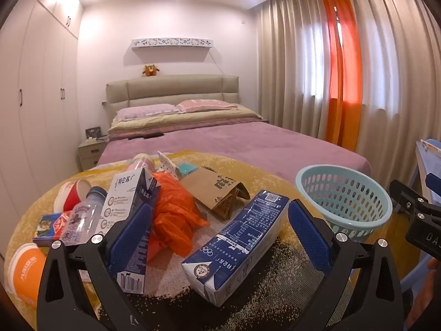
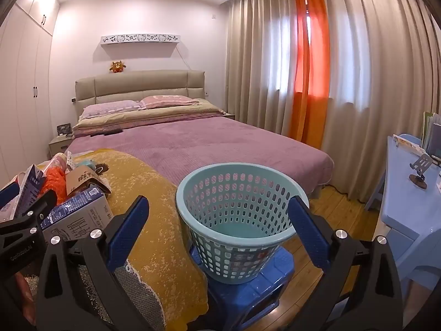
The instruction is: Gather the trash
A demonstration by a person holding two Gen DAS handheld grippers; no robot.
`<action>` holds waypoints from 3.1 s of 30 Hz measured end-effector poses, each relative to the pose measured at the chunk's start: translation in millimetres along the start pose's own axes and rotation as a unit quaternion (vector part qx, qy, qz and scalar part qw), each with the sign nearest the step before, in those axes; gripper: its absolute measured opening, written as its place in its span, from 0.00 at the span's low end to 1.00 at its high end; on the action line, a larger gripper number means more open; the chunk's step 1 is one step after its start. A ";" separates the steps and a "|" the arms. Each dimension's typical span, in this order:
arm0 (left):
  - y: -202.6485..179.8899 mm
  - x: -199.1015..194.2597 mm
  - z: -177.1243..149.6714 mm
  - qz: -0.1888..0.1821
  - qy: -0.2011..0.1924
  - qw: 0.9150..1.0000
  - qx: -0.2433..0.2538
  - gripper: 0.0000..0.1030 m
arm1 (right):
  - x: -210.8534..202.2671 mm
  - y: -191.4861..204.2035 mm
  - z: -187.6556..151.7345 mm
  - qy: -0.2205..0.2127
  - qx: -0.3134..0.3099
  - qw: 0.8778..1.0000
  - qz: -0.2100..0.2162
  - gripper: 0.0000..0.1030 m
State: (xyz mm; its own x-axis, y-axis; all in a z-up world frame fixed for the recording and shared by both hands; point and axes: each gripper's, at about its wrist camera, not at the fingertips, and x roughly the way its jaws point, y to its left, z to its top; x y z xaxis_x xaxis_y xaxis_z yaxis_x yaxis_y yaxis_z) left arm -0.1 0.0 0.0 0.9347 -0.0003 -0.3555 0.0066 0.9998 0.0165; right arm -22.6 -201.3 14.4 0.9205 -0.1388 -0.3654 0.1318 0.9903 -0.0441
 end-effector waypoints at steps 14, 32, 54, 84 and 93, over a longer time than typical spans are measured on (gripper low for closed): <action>0.2 0.6 -0.2 0.000 0.002 1.000 -0.003 0.93 | 0.5 2.5 0.2 0.001 0.000 1.000 0.005 0.93; 3.4 -0.4 0.8 -0.008 0.002 1.000 -0.011 0.93 | 1.8 1.3 0.8 0.005 0.006 1.000 0.011 0.93; 0.6 -19.6 3.3 0.007 -0.023 1.000 -0.016 0.93 | -12.7 8.3 3.5 0.004 0.006 1.000 0.028 0.88; 151.7 -69.2 -50.0 0.200 0.176 0.963 -0.045 0.88 | 23.0 176.8 -10.2 0.147 -0.055 0.978 0.141 0.80; 206.7 -107.4 -64.7 0.227 0.181 0.953 -0.091 0.87 | 19.3 146.7 -9.4 0.151 -0.038 0.983 0.094 0.80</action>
State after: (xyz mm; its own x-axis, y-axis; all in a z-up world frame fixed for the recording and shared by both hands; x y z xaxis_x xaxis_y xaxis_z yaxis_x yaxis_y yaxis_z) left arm -122.2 207.8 -18.9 0.6433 0.4054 -0.6495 -0.4616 0.8822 0.0935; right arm 11.1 -58.6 -7.9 0.7731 0.0430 -0.6329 -0.0679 0.9976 -0.0152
